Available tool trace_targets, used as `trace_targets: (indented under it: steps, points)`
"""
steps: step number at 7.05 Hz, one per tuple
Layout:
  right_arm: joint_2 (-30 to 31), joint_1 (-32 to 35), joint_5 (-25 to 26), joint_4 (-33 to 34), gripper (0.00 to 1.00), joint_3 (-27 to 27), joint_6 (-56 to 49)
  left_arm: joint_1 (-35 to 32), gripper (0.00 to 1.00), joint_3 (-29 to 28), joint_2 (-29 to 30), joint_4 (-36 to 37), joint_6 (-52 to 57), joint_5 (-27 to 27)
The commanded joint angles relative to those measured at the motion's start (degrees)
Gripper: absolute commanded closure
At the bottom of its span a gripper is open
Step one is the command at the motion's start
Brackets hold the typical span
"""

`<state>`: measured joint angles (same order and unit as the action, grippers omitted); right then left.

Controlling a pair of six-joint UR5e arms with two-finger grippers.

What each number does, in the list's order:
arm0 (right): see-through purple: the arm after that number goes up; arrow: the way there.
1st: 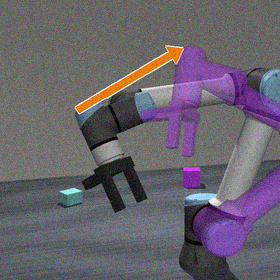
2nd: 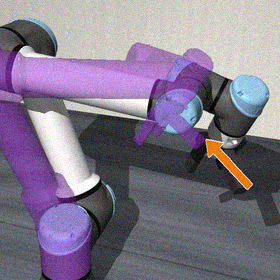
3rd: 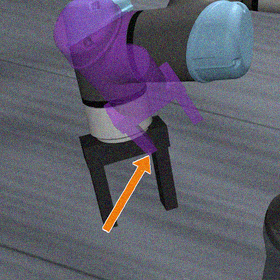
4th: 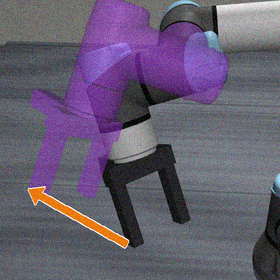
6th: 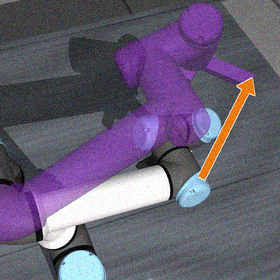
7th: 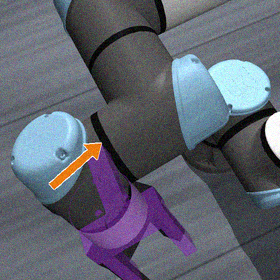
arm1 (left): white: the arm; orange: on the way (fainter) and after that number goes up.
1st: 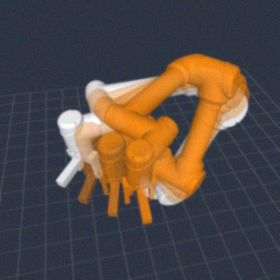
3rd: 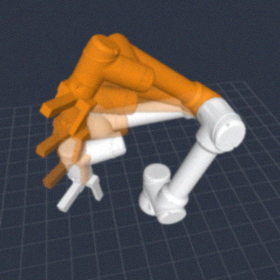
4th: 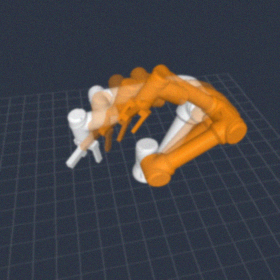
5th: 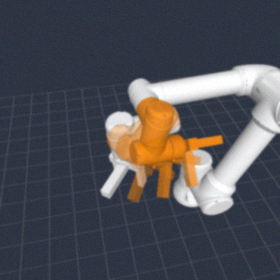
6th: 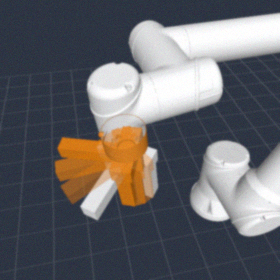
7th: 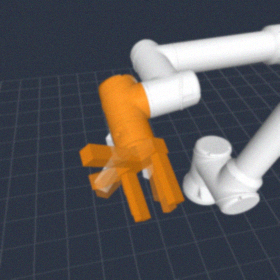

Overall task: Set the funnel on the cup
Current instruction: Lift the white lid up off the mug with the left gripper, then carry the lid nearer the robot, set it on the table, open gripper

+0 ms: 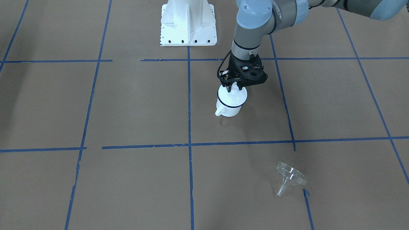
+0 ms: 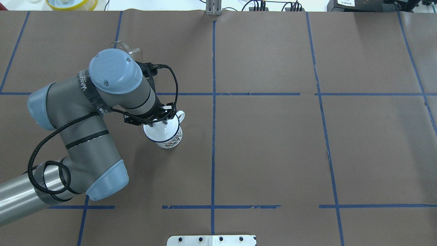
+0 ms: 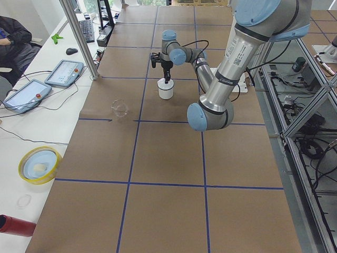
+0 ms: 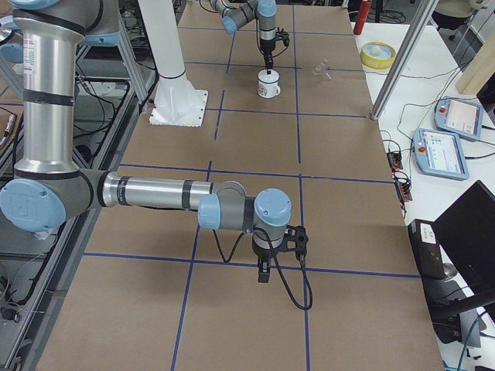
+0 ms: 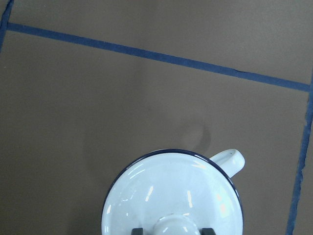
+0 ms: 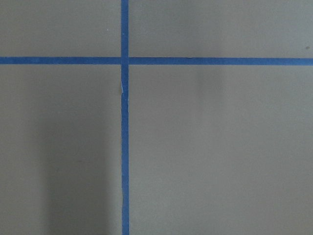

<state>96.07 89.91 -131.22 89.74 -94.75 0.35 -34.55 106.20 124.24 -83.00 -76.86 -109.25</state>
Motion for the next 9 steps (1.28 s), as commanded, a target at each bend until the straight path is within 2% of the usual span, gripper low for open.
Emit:
trace_targets:
  steps: [1, 3, 5, 6, 8, 9]
  points:
    - [0.00, 0.00, 0.00, 0.00, 0.00, 0.00, 0.00, -0.08, 1.00, 0.41, 0.04, 0.03, 0.05, 0.01]
    - [0.00, 0.00, 0.00, 0.00, 0.00, 0.00, 0.00, -0.34, 1.00, 2.95, -0.13, 2.03, 0.13, 0.01]
    - [0.00, 0.00, 0.00, 0.00, 0.00, 0.00, 0.00, -2.35, 1.00, 9.09, -0.40, 4.86, 4.60, 0.01]
    - [0.00, 0.00, 0.00, 0.00, 0.00, 0.00, 0.00, -3.67, 1.00, 12.51, -3.70, 4.86, 7.57, 0.01]
    - [0.00, 0.00, 0.00, 0.00, 0.00, 0.00, 0.00, -3.77, 1.00, 23.91, -17.64, 3.91, 12.34, 0.01]
    - [0.00, 0.00, 0.00, 0.00, 0.00, 0.00, 0.00, -3.68, 1.00, 25.88, -24.32, -0.80, 12.78, 0.01]
